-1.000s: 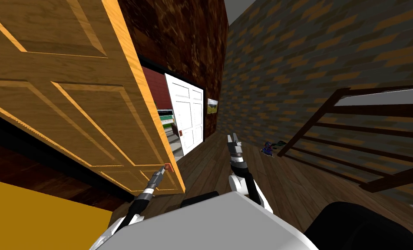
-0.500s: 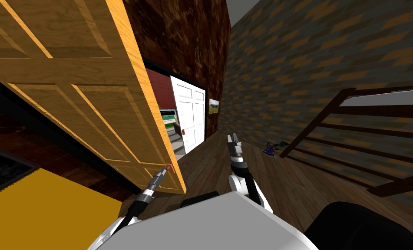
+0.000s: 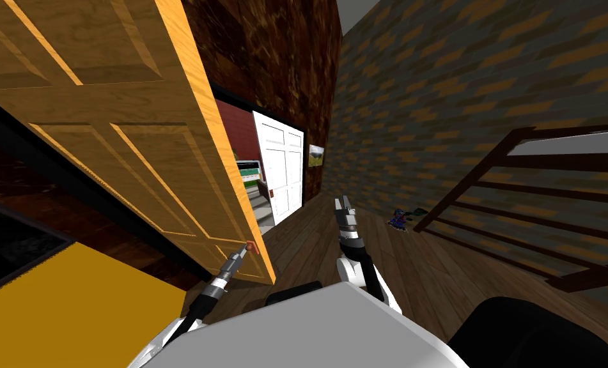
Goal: Pull the door open
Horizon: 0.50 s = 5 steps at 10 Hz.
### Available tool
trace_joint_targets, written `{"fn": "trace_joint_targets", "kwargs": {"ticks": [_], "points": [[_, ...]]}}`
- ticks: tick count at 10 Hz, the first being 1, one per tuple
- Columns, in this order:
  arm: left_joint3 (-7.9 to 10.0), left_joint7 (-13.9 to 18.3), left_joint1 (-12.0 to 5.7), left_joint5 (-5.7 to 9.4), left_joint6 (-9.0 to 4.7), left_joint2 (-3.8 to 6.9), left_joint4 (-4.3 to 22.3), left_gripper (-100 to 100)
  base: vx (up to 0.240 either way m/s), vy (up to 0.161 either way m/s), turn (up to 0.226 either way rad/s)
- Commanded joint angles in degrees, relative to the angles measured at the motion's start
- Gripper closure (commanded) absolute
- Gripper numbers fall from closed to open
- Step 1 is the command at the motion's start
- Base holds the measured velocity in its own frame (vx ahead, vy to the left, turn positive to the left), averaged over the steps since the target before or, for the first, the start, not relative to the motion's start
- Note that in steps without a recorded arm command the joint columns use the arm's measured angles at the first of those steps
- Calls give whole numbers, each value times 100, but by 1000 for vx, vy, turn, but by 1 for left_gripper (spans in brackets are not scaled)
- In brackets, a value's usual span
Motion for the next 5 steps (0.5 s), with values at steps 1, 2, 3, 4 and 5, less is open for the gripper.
{"fn": "trace_joint_targets", "kwargs": {"ticks": [1,2,3,4,5], "points": [[-163,81,43,-102,-143,-22,-8,100,-61,63,55],[-68,53,27,-43,-59,33,-29,100,-29,35,16],[-116,77,117,-76,-230,82,16,100,-3,15,7],[-141,85,165,-93,-338,110,44,100,0,13,17],[-170,95,223,-114,-469,144,78,100,3,9,12]]}}
